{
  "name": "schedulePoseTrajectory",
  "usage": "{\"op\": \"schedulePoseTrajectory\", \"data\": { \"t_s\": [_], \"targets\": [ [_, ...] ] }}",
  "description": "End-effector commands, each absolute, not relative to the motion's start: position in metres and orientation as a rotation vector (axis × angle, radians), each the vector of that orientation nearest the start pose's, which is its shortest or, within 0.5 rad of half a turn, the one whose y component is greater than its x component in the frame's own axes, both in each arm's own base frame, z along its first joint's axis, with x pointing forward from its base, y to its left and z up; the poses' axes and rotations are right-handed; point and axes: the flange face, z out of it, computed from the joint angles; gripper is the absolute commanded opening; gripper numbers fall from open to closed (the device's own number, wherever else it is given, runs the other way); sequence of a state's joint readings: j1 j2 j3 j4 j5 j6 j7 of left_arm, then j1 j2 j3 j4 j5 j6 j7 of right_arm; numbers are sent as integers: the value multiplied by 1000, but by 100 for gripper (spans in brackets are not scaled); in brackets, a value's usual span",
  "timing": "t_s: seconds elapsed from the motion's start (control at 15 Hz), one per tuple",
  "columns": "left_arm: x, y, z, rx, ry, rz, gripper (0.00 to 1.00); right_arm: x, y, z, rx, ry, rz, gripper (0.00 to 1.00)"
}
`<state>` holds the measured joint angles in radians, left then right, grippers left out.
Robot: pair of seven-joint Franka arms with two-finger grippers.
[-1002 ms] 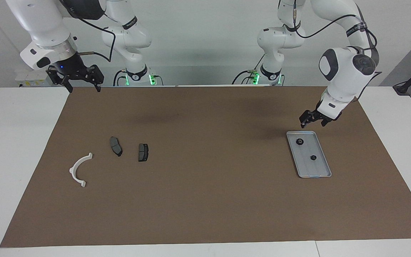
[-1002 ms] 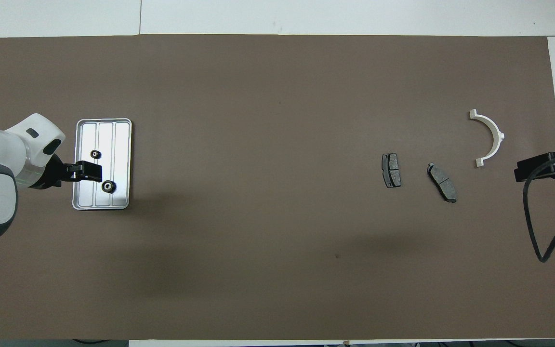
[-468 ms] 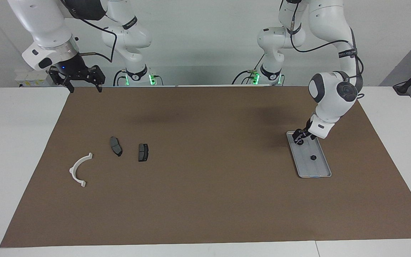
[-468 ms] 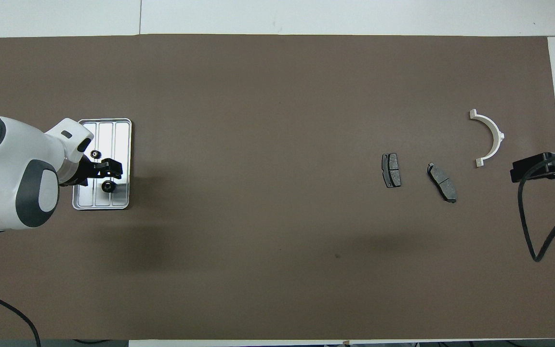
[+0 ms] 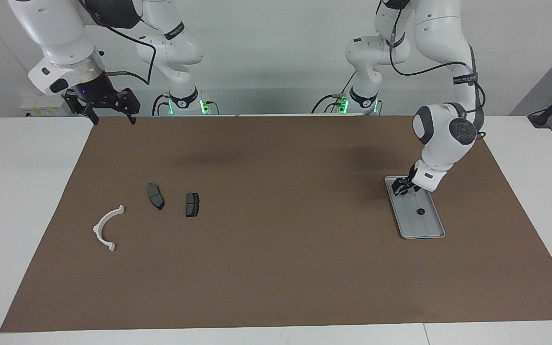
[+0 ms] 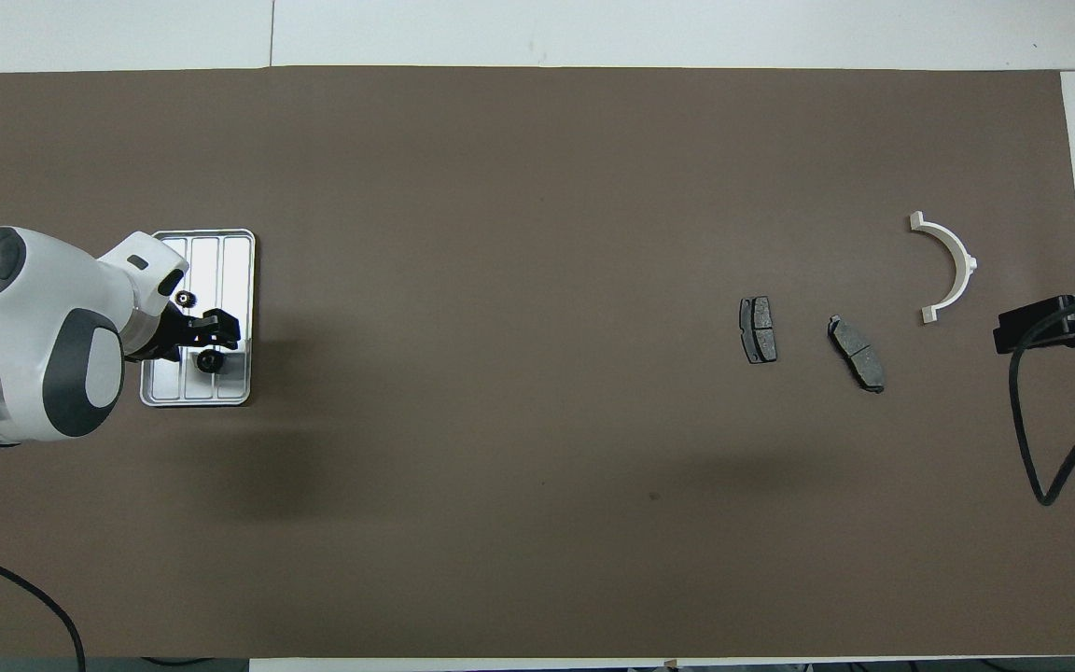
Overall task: Place bearing gear from tray to pile
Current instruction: 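Close the left gripper on the black gear and lift it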
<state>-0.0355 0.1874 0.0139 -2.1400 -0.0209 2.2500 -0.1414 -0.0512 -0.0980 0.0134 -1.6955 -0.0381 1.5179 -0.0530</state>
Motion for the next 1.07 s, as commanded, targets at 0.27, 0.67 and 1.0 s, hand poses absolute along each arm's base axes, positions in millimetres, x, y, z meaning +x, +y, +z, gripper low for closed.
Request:
{"op": "schedulePoseTrajectory", "data": {
  "t_s": [0.27,0.67,1.0],
  "targets": [
    [545,-13,297,-3126,-198,146,84,514,-27,605,-3167,28,99,100],
    [544,-10,297,-3124,-203,156,84,513,-28,604,-3159,26,101,100],
    [542,-11,295,-3124,-201,153,72,512,-42,603,-3157,31,106,100]
  ]
}}
